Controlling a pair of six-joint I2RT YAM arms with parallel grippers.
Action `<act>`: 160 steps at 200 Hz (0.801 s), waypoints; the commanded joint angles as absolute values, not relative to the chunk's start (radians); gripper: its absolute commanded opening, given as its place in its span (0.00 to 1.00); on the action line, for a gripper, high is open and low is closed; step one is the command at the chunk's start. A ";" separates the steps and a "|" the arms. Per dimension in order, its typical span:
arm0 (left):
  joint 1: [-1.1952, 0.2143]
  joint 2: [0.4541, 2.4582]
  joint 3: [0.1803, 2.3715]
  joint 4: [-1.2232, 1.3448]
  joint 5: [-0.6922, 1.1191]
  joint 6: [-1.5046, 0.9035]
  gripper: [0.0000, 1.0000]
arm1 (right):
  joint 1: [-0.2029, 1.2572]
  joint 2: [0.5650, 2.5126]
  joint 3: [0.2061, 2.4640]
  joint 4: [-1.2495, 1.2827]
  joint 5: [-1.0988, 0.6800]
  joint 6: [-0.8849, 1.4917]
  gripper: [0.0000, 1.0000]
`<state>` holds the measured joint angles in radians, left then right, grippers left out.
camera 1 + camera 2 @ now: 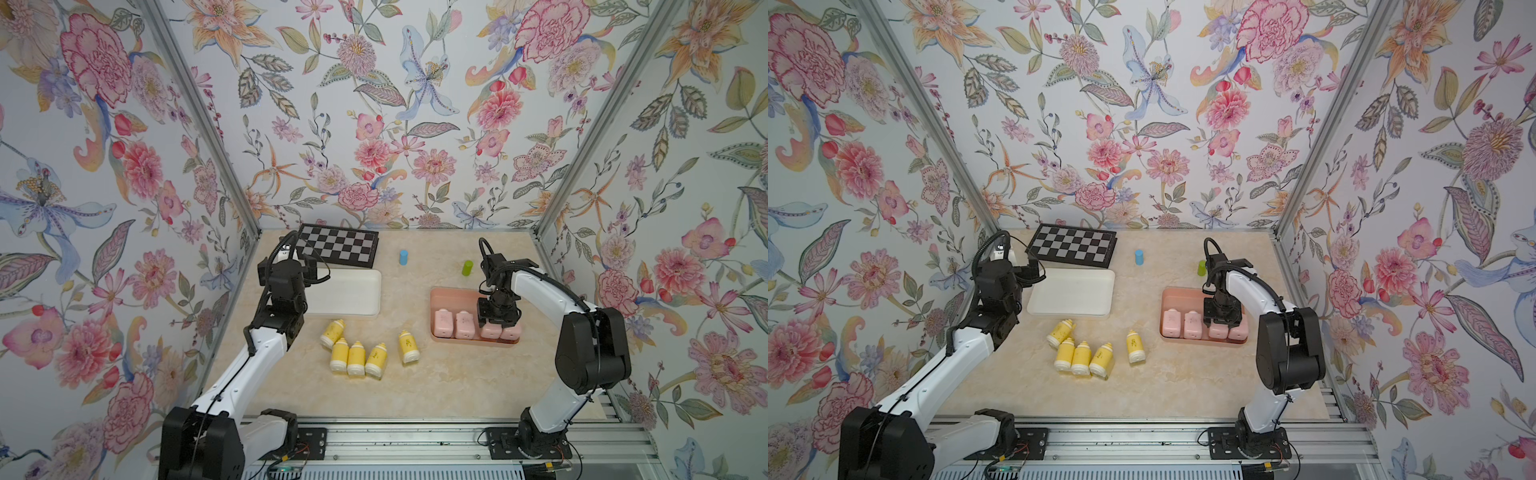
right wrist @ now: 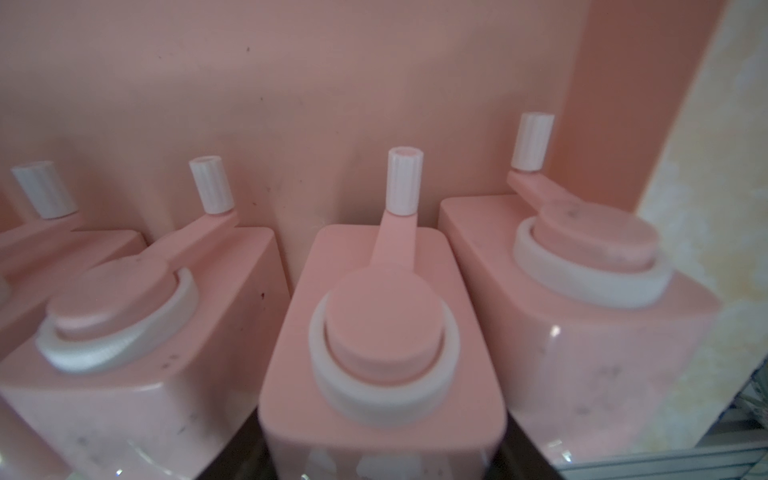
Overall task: Place the pencil sharpeners by color into the storage box
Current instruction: Place the pencil sharpener in the storage box.
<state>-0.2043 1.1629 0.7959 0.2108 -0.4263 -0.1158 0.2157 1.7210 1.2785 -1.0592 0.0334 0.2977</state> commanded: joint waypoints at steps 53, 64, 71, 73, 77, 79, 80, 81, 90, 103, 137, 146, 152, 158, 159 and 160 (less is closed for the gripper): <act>-0.215 1.175 0.798 0.211 -0.427 -0.100 0.99 | 0.207 1.738 1.254 -1.052 0.020 0.279 0.44; -0.215 1.175 0.798 0.212 -0.426 -0.100 0.99 | 0.207 1.741 1.253 -1.050 0.020 0.279 0.44; -0.215 1.176 0.798 0.211 -0.426 -0.100 1.00 | 0.207 1.743 1.253 -1.050 0.020 0.278 0.44; -0.216 1.177 0.798 0.212 -0.425 -0.100 0.99 | 0.207 1.743 1.253 -1.049 0.020 0.277 0.44; -0.216 1.177 0.798 0.211 -0.426 -0.100 0.99 | 0.207 1.744 1.251 -1.048 0.020 0.277 0.44; -0.216 1.177 0.798 0.211 -0.426 -0.100 0.99 | 0.207 1.744 1.251 -1.049 0.020 0.276 0.44; -0.216 1.177 0.798 0.212 -0.426 -0.100 0.99 | 0.207 1.745 1.251 -1.048 0.020 0.277 0.44; -0.216 1.177 0.798 0.212 -0.426 -0.100 0.99 | 0.206 1.745 1.251 -1.047 0.020 0.277 0.44; -0.215 1.178 0.798 0.211 -0.425 -0.100 1.00 | 0.207 1.748 1.249 -1.045 0.020 0.276 0.44; -0.215 1.180 0.798 0.212 -0.425 -0.100 0.99 | 0.206 1.751 1.246 -1.043 0.018 0.275 0.44; -0.216 1.183 0.799 0.210 -0.425 -0.100 0.99 | 0.206 1.763 1.238 -1.034 0.014 0.274 0.44; -0.216 1.183 0.799 0.210 -0.425 -0.100 0.99 | 0.204 1.766 1.237 -1.030 0.015 0.273 0.44; -0.215 1.184 0.798 0.210 -0.425 -0.100 1.00 | 0.204 1.768 1.236 -1.029 0.014 0.273 0.44; -0.216 1.183 0.799 0.210 -0.425 -0.100 0.99 | 0.204 1.769 1.235 -1.029 0.014 0.273 0.44; -0.216 1.183 0.799 0.210 -0.425 -0.100 0.99 | 0.204 1.769 1.235 -1.028 0.014 0.272 0.44; -0.215 1.183 0.799 0.210 -0.425 -0.100 0.99 | 0.204 1.769 1.235 -1.028 0.014 0.272 0.44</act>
